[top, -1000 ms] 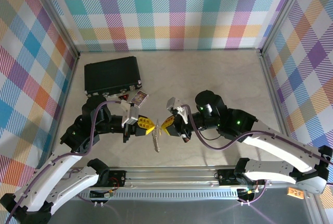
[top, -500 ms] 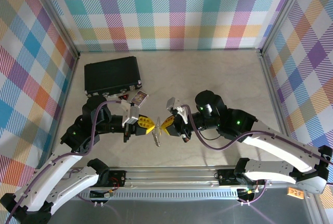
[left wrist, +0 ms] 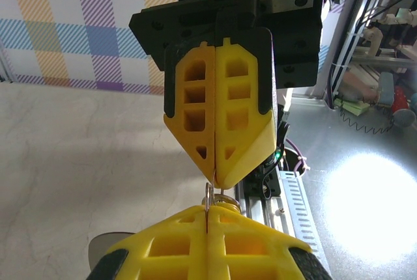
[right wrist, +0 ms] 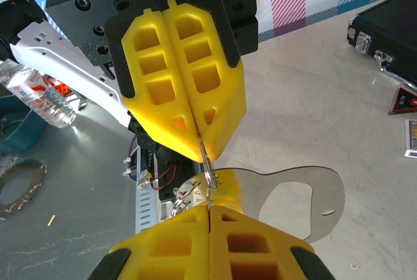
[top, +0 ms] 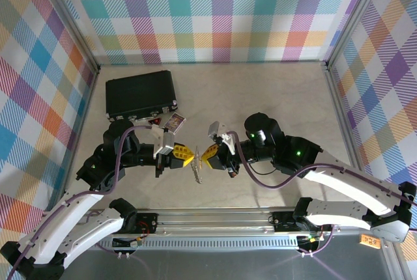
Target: Put the keys on the keyring
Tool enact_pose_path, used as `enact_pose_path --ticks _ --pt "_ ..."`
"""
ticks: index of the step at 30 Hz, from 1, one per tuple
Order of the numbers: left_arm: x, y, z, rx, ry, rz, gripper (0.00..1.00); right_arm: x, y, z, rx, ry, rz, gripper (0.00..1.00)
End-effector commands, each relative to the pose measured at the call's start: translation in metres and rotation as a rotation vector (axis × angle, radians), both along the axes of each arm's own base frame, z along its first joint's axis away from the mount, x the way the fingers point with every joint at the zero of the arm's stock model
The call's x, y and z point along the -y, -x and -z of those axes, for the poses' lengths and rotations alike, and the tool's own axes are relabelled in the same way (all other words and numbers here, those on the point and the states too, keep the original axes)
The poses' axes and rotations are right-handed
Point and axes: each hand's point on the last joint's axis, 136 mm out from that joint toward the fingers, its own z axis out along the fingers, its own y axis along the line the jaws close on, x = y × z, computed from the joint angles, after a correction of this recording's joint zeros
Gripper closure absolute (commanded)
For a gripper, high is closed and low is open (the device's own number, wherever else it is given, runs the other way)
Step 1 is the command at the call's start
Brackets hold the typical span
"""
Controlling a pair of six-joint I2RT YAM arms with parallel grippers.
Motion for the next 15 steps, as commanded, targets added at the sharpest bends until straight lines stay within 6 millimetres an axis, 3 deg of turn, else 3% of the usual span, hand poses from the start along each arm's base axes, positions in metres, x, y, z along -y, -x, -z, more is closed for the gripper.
enact_pose_path --ticks 1,15 --pt "0.0010 0.0046 -0.0097 0.042 0.035 0.025 1.00 -0.0022 -0.0002 -0.0056 0.036 -0.022 -0.003 1.00" --pt "0.0009 0.0047 -0.0100 0.045 0.036 0.024 1.00 0.0024 -0.0025 -0.0052 0.053 -0.015 0.019 1.00"
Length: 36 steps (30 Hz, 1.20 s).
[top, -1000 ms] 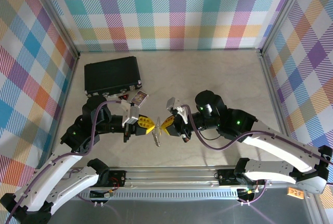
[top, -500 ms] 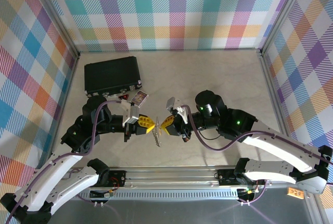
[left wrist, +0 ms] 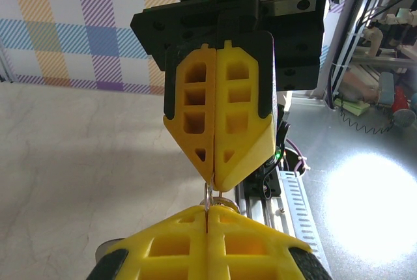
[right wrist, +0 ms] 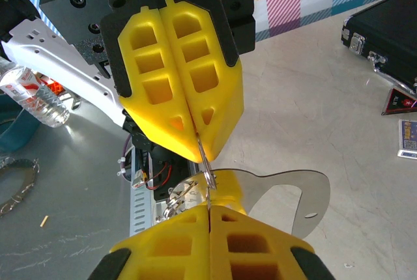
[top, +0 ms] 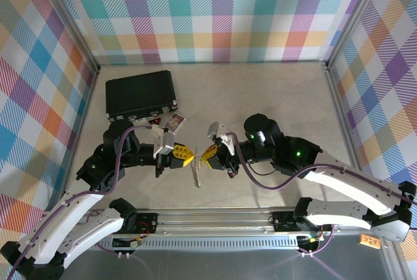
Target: Put the keys on the keyring
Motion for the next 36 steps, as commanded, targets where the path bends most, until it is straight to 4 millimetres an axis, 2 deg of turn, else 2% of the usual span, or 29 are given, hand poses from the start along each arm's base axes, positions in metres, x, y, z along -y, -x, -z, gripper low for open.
enact_pose_path --ticks 1,9,36 --pt "0.001 0.005 -0.010 0.047 0.037 0.024 1.00 0.003 0.000 -0.006 0.036 -0.020 0.003 1.00" --pt "0.002 0.004 -0.011 0.042 0.039 0.027 1.00 0.006 0.001 -0.006 0.041 -0.019 0.009 1.00" --pt "0.002 0.005 -0.012 0.040 0.047 0.030 1.00 -0.004 0.004 -0.010 0.041 -0.050 -0.036 1.00"
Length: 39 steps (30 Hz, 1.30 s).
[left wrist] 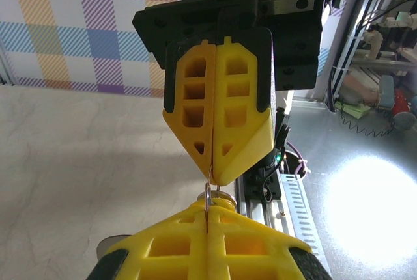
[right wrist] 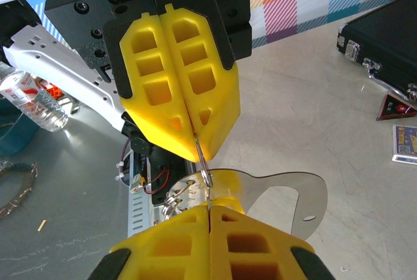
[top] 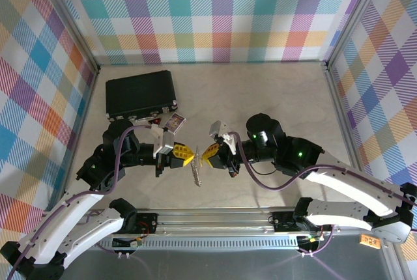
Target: Put the keys on the keyring
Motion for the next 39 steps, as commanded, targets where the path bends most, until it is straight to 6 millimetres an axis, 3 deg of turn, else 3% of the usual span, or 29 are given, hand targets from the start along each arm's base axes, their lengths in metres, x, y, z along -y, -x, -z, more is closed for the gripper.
enact_pose_path --ticks 1,39 --pt "0.002 0.005 -0.010 0.040 0.038 0.031 1.00 -0.006 0.003 -0.006 0.031 -0.035 -0.035 1.00" --pt "0.003 -0.005 0.001 0.014 -0.004 -0.008 1.00 -0.012 0.002 -0.025 0.106 -0.090 -0.046 1.00"
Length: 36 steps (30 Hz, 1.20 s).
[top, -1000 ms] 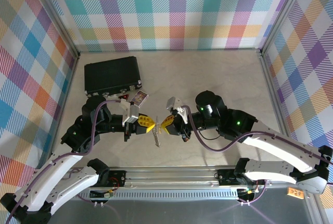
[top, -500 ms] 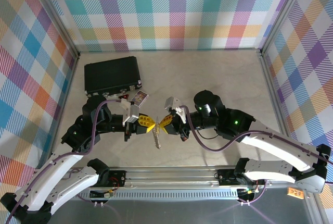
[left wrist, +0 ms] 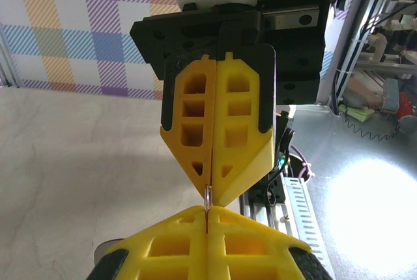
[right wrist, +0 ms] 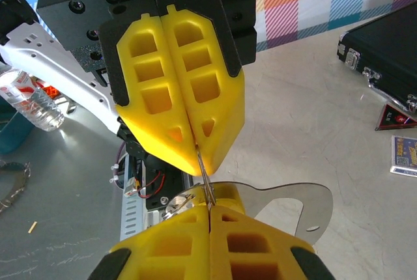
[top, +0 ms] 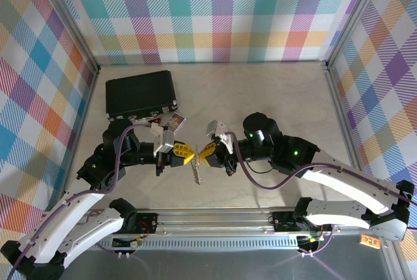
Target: Put the keys on the keyring
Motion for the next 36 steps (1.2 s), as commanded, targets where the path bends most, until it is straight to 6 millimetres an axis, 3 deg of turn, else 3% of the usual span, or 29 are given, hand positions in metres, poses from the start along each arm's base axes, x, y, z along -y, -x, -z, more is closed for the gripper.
enact_pose_path --ticks 1,21,36 --pt "0.002 -0.002 0.003 0.011 -0.013 0.001 1.00 -0.003 0.005 -0.024 0.079 -0.073 -0.031 1.00" --pt "0.003 -0.004 0.013 -0.013 -0.057 0.002 1.00 -0.009 0.001 -0.009 0.182 0.021 -0.036 1.00" --pt "0.002 -0.002 0.016 -0.013 -0.063 0.007 1.00 -0.010 0.001 -0.018 0.199 -0.020 -0.028 1.00"
